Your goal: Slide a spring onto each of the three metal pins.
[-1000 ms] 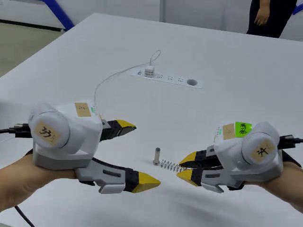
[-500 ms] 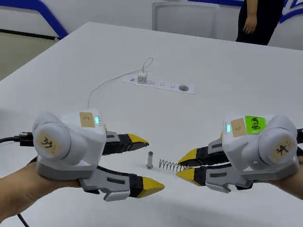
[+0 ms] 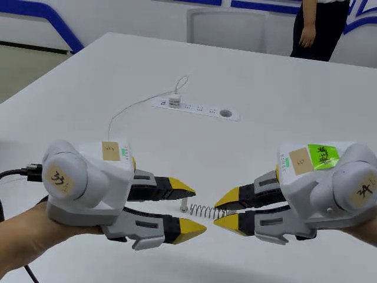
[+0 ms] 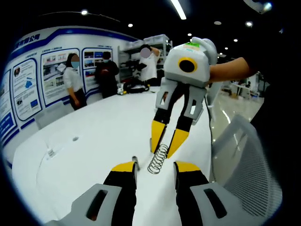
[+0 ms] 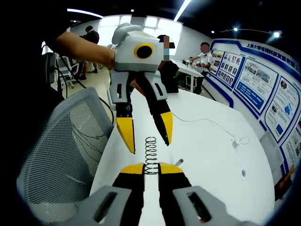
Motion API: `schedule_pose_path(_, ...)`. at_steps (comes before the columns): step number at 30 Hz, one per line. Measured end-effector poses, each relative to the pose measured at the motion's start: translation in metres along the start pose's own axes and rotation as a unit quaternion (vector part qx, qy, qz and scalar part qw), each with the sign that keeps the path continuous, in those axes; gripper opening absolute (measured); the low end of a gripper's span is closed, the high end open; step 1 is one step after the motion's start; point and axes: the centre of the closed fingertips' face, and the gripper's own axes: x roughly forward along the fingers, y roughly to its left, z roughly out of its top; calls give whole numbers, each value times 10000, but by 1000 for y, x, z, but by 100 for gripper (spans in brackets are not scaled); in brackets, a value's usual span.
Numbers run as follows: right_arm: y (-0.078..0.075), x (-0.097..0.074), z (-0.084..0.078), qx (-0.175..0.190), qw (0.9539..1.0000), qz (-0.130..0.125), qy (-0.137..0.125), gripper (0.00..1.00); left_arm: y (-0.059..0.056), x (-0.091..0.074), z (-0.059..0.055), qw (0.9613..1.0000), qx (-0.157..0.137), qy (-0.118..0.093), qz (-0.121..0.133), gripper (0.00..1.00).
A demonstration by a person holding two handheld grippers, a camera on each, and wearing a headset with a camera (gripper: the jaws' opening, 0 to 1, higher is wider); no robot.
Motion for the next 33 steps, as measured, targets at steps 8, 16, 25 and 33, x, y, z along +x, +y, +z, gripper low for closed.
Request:
schedule_pose_path(8, 3, 0, 7, -175, 9998, 92, -61, 11, -6, 1, 0, 9999, 1, 12, -106, 21)
schedule_pose_path(16, 4, -1, 8, -220, 9996, 153, -72, 11, -7, 3, 5, 9998, 5, -66, -176, 15)
schedule_pose_path(25, 5, -2, 6, -216, 9996, 188, -48, 11, -7, 4, 3, 9998, 25, -61, -212, 13)
schedule_pose_path(33, 4, 0, 7, -292, 9994, 194, 17, 11, -8, 4, 1, 9989, 392, 8, -265, 11)
